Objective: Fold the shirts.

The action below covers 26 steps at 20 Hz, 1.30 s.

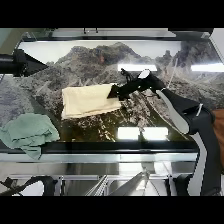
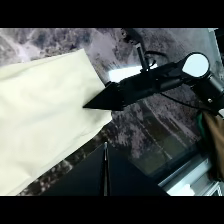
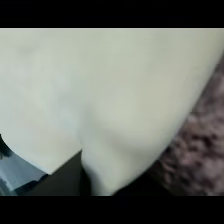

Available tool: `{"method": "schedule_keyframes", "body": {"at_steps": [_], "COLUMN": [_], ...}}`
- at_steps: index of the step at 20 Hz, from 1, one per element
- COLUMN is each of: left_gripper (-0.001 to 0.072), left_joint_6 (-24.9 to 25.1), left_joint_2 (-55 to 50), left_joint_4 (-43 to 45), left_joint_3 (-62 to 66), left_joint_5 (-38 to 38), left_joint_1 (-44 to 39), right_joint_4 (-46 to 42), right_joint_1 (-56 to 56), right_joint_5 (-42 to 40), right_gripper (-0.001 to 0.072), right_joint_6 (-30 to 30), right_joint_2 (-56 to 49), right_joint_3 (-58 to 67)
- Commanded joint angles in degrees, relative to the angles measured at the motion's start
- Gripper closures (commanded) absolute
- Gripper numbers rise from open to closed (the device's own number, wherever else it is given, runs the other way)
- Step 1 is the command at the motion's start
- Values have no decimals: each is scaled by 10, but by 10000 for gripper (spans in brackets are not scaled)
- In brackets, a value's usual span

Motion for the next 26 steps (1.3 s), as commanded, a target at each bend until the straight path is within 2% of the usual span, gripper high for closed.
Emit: {"method": "schedule_keyframes", "body": {"at_steps": [1, 2, 4, 6, 9, 12, 15, 19, 23, 26], "left_gripper": [696, 696, 696, 696, 696, 696, 696, 696, 696, 696], "left_joint_6": [1, 1, 1, 2, 1, 1, 1, 1, 1, 1], "left_joint_2": [0, 0, 0, 0, 0, 0, 0, 0, 0, 0], "left_joint_4": [1, 1, 1, 1, 1, 0, 0, 0, 0, 0], "left_joint_3": [0, 0, 0, 0, 0, 0, 0, 0, 0, 0], "left_joint_5": [-1, -1, -7, -17, -31, -31, -30, -32, -44, -44], "left_joint_1": [0, 0, 0, 0, 0, 0, 0, 0, 0, 0], "right_joint_4": [26, 25, 7, -51, -196, -289, -303, -303, -303, -300], "right_joint_1": [19, 18, 8, -18, -91, -201, -330, -489, -615, -666], "right_joint_5": [-12, -10, 0, 13, 37, 88, 118, 165, 236, 246], "right_gripper": [660, 696, 697, 698, 698, 698, 698, 698, 698, 698], "right_joint_6": [-4, -4, -1, 19, 96, 157, 186, 224, 216, 200], "right_joint_2": [3, 7, 37, 93, 209, 315, 374, 382, 381, 381], "right_joint_3": [43, 57, 77, 89, 93, 93, 93, 93, 93, 93]}}
